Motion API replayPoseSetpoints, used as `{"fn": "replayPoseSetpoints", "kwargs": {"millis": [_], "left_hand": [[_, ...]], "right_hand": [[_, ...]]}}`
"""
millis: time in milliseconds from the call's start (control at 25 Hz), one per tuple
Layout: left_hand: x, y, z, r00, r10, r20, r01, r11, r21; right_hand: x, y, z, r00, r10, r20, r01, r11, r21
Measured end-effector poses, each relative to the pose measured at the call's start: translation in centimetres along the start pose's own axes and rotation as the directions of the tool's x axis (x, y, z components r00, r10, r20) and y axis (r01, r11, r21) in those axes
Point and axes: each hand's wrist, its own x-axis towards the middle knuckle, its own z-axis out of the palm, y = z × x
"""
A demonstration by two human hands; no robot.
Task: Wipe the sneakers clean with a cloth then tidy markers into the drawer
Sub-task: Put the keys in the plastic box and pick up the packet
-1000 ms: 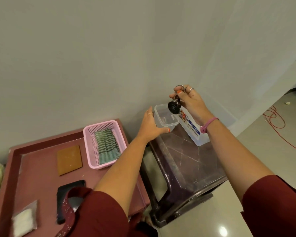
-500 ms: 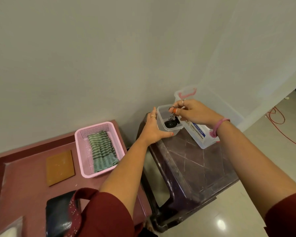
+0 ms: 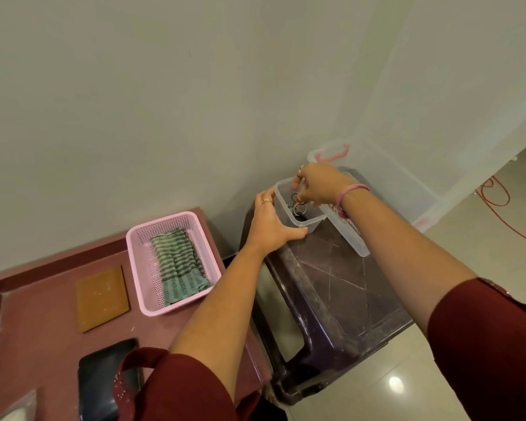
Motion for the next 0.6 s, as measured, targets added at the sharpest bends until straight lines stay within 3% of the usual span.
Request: {"fn": "replayPoseSetpoints", "kwargs": {"millis": [120,240,360,600], "left_hand": [[0.0,-0.2,0.1,1.0,-0.012,-0.009,0.012,1.0,-0.001],[-0.1,-0.1,0.1,1.0,-0.02,-0.013,0.02,1.0,-0.014],[-0.3,0.2,0.2,1.0,-0.03,-0.005,0.03,1.0,-0.009],[-2.2,0.3,-0.2,0.992,-0.118,0.054,0.118,0.993,0.007]], "right_hand": [[0.5,-0.2,0.2,0.999,-0.021,-0.042,0.02,0.999,-0.045],[0.2,0.0,0.0,0.972,-0.054,-0.229,0.066,0.997,0.046],[-0.9,0.6,0.2,0.943,0.0,-0.333,0.078,0.972,0.221],[-3.6,1.1,1.6,0.904,0.186,-0.385,0.08,0.811,0.579]]}}
